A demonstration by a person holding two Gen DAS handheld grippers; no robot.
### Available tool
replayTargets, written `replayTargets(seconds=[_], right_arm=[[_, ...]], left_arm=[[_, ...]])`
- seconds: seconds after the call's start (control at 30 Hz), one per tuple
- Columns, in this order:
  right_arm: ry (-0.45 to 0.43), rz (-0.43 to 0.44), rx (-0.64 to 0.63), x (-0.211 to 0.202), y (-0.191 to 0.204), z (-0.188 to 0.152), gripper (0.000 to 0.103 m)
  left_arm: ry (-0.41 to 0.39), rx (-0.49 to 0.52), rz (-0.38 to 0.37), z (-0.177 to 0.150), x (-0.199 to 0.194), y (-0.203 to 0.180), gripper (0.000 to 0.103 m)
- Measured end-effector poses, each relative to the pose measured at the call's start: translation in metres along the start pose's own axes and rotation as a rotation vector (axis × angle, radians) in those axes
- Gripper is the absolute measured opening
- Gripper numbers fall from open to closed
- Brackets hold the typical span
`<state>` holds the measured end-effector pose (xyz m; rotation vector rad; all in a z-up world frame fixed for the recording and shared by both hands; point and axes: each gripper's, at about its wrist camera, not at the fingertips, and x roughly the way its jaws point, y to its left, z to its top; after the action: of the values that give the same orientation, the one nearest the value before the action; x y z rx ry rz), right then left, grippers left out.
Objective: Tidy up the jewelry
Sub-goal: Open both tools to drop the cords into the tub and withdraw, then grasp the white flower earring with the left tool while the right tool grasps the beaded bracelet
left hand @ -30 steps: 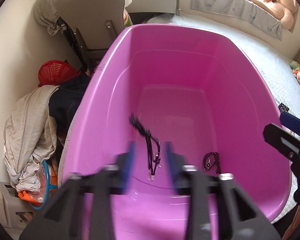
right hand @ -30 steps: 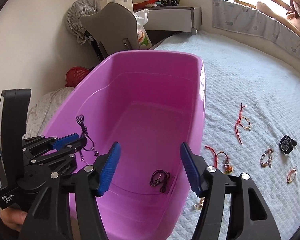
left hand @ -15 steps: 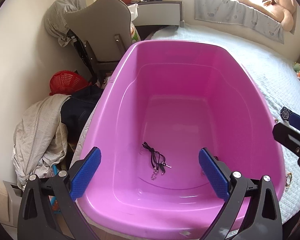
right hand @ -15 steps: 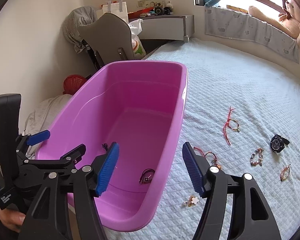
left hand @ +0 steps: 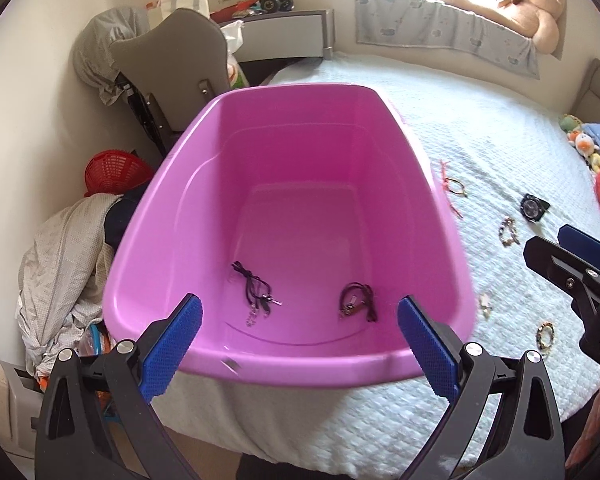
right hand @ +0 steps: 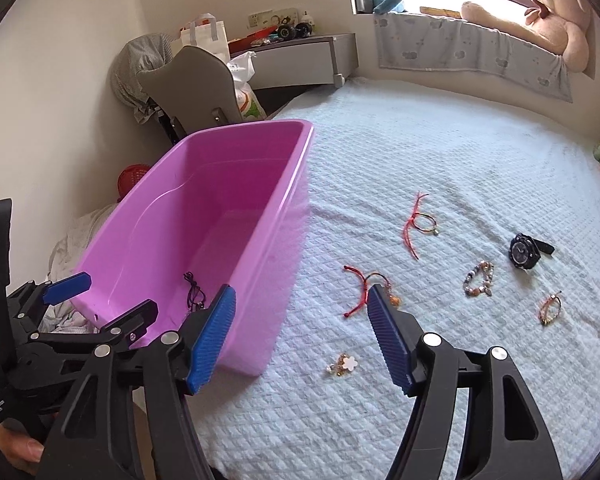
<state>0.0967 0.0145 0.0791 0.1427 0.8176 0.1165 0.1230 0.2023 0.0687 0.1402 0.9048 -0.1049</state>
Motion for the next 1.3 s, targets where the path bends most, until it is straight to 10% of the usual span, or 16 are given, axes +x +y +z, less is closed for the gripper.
replayTargets(seconds=[0.63, 1.3], right_arm=[[-0.008, -0.175, 0.176, -0.078, -0.154, -0.089, 0.065], [0.088, -0.225, 0.311, -0.074, -0.248, -0.177, 0.065]], left_arm=[[-0.033, 0.089, -0.126, -0.040, -0.027, -0.132, 0.096], [0.064, 0.086, -0.063, -0.104, 0.022, -0.210, 0.097]])
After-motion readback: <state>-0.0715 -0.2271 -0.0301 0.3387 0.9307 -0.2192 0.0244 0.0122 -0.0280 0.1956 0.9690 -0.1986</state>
